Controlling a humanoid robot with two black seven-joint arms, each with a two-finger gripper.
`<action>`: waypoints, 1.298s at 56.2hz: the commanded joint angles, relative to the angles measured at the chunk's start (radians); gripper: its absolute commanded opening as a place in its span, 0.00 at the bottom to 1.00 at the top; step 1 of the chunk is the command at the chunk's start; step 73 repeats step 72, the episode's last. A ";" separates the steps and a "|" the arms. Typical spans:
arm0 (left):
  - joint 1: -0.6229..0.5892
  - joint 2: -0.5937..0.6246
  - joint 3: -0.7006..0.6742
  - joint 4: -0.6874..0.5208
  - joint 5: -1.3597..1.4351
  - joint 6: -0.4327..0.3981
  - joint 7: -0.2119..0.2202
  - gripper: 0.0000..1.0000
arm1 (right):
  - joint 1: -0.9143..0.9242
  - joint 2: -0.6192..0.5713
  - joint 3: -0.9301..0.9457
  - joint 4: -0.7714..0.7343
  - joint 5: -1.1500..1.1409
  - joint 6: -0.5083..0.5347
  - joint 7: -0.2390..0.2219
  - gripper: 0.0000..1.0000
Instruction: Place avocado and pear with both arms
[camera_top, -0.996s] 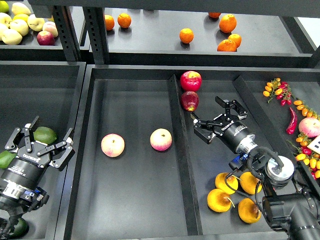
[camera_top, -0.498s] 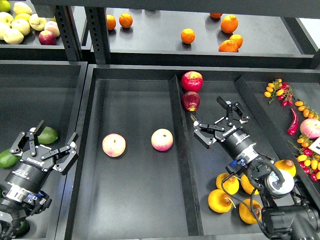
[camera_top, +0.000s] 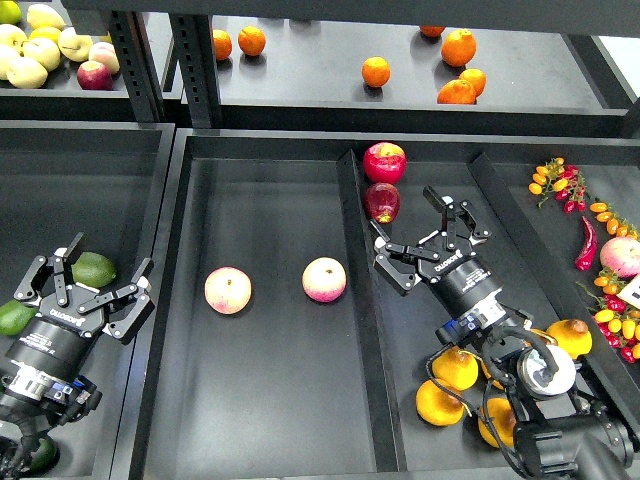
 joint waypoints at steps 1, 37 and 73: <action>-0.058 0.000 0.000 0.002 0.068 -0.001 0.000 0.99 | 0.001 0.000 0.037 0.027 -0.015 -0.001 0.004 1.00; -0.233 0.000 0.047 0.108 0.131 0.023 -0.398 0.99 | 0.133 0.000 -0.004 -0.087 -0.087 -0.004 0.412 1.00; -0.157 0.000 0.197 0.048 0.176 0.023 -0.395 0.99 | -0.117 0.000 -0.175 0.102 0.131 0.008 0.411 1.00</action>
